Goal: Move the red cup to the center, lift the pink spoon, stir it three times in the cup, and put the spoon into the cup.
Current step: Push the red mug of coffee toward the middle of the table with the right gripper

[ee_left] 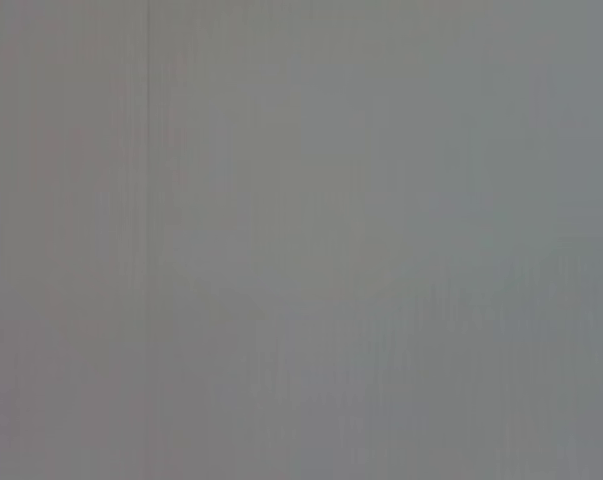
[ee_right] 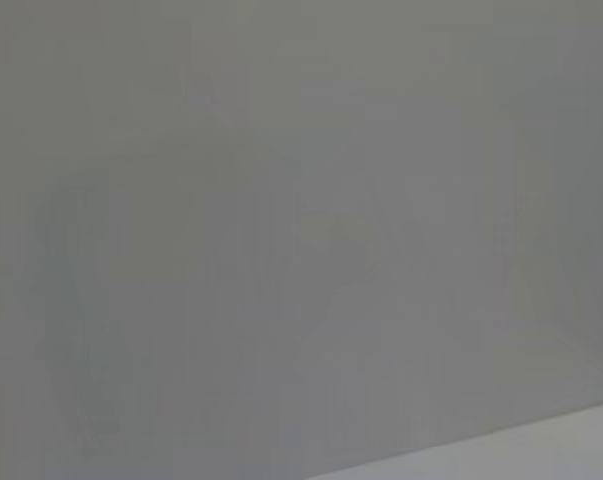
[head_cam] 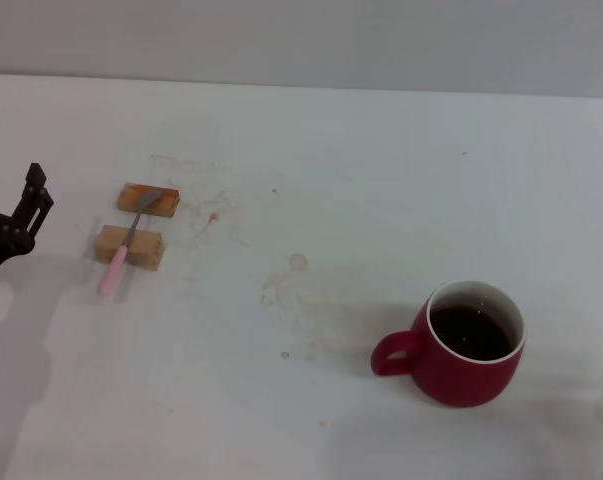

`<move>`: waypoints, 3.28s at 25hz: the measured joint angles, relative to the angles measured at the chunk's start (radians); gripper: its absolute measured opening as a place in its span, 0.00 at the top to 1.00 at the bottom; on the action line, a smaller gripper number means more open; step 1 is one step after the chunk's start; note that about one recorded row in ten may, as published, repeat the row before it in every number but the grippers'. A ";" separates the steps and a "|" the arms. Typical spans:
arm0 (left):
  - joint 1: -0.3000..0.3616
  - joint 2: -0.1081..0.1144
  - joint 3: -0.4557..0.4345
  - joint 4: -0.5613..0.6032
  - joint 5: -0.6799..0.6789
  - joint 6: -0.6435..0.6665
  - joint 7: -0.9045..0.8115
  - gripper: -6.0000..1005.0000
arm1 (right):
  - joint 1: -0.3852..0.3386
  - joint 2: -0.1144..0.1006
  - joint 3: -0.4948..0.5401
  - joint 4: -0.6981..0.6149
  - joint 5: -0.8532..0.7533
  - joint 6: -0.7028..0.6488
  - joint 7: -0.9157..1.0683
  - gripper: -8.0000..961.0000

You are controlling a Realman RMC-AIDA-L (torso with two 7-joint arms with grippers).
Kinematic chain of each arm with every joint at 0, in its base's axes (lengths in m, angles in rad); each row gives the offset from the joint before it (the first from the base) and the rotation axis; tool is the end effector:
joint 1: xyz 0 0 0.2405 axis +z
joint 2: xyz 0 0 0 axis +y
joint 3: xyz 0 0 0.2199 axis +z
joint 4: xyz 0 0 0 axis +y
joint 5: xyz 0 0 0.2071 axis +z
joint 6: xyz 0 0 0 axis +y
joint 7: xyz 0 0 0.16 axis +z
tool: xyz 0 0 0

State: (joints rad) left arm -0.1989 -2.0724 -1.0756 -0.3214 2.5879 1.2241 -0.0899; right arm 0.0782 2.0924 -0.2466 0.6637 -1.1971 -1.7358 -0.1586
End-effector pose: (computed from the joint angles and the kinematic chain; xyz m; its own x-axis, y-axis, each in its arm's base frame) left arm -0.3117 0.2843 0.0110 0.7208 -0.0826 0.6882 0.6816 -0.0961 -0.7254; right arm 0.2844 0.1490 -0.0443 0.5522 0.0269 -0.8333 -0.8302 0.1101 -0.5466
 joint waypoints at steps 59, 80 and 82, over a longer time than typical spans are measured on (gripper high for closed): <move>-0.023 0.004 -0.012 0.008 -0.001 0.006 0.001 0.19 | 0.159 0.000 -0.055 0.092 -0.038 0.241 -0.028 0.99; -0.017 0.005 -0.026 0.010 -0.002 0.006 0.001 0.19 | 0.255 0.000 0.055 0.046 -0.114 0.428 -0.025 0.99; -0.017 0.005 -0.026 0.010 -0.002 0.006 0.001 0.19 | 0.258 0.000 0.063 0.043 -0.120 0.437 -0.024 0.99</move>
State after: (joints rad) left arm -0.2156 -2.0678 -1.1014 -0.3113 2.5864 1.2302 -0.0890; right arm 0.3365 2.0923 -0.1837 0.7063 -1.3167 -1.2993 -0.1831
